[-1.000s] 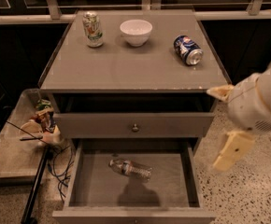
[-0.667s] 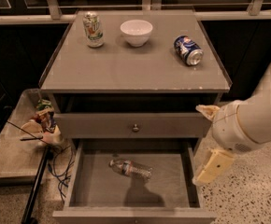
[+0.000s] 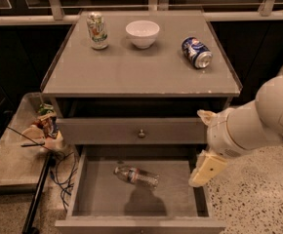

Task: Pick water bottle from middle drawer and place on counter

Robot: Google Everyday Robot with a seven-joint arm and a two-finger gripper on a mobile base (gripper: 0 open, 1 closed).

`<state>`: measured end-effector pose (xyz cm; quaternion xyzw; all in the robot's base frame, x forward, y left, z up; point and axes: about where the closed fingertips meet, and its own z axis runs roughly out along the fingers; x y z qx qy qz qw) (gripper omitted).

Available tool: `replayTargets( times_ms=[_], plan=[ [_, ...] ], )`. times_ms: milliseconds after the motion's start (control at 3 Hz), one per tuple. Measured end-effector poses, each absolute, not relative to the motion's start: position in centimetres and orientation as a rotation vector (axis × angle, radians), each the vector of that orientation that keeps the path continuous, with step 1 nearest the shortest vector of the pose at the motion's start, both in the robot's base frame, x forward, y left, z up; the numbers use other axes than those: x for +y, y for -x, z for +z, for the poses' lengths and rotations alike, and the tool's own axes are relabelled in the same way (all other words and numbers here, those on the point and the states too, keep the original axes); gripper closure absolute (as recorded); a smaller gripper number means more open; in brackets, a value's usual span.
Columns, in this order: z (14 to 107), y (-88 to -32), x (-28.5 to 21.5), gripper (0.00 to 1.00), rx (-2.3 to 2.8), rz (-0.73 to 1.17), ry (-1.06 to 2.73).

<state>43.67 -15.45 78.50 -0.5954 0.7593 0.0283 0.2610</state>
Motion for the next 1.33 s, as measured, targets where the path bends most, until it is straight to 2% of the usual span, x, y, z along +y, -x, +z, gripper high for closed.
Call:
replayTargets(
  times_ms=[333, 1333],
  plan=[
    [78.5, -43.6, -15.4, 0.00, 2.053, 0.079, 1.615],
    [65.2, -46.3, -10.6, 0.00, 2.109, 0.321, 1.519]
  ],
)
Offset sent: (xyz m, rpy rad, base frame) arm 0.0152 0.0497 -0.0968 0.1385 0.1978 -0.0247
